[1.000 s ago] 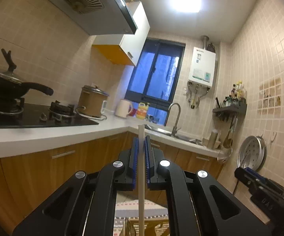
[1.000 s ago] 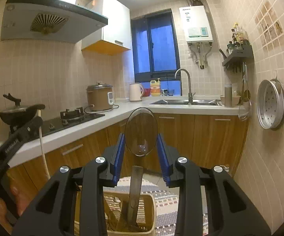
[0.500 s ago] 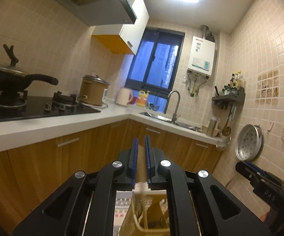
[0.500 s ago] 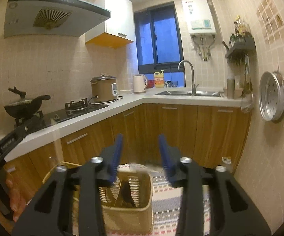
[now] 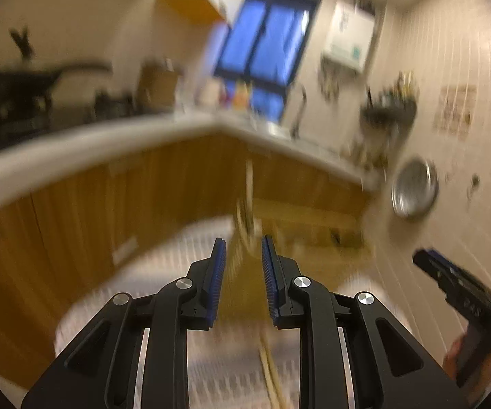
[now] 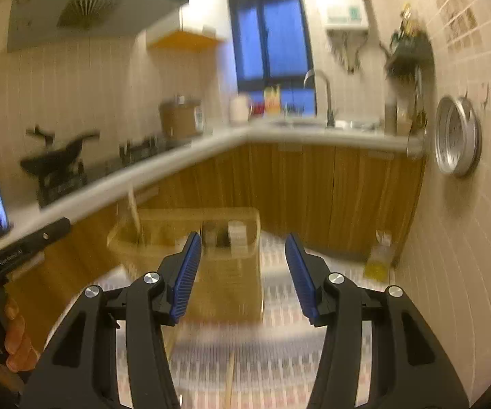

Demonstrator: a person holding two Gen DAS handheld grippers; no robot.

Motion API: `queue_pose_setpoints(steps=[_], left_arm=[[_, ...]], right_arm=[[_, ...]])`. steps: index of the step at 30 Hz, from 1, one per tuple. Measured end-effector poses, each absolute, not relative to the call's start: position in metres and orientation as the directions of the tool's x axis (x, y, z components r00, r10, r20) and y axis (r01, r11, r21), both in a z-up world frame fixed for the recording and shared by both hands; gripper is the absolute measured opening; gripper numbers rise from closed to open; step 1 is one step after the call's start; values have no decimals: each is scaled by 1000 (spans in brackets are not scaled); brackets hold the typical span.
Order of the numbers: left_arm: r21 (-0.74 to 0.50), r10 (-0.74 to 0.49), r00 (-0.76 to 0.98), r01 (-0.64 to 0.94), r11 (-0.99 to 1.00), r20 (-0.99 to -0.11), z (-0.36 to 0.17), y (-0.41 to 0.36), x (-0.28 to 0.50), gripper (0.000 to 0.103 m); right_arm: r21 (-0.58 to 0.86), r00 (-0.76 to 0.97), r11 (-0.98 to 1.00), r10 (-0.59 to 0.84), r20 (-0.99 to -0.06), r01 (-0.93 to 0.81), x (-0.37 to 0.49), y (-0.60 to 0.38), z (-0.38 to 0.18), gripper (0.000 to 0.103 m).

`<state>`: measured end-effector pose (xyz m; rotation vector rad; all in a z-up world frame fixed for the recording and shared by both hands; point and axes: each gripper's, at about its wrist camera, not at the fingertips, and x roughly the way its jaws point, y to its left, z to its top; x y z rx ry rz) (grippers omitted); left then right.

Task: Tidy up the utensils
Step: 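Open both tools to drop the chopstick and spoon into the basket, then grasp a wooden chopstick with the left tool while the right tool grasps another chopstick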

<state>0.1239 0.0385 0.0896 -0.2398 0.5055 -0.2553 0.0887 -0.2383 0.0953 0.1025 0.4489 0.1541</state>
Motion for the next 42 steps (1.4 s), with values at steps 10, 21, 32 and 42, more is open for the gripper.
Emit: queue_pose_setpoints(steps=[10, 21, 32, 42], left_arm=[[-337, -429, 394, 281, 898, -813, -17, 2, 154, 20], [-136, -272, 454, 309, 941, -849, -33, -23, 146, 20], [-42, -192, 495, 297, 954, -848, -29, -47, 144, 20], [-31, -175, 472, 298, 954, -864, -29, -65, 157, 10]], right_arm=[[191, 604, 967, 256, -755, -170, 104, -216, 22, 48], [173, 584, 970, 240, -775, -169, 94, -217, 12, 48], [161, 550, 978, 206, -810, -130, 102, -228, 7, 48], [206, 438, 970, 240, -866, -126, 123, -226, -9, 36]])
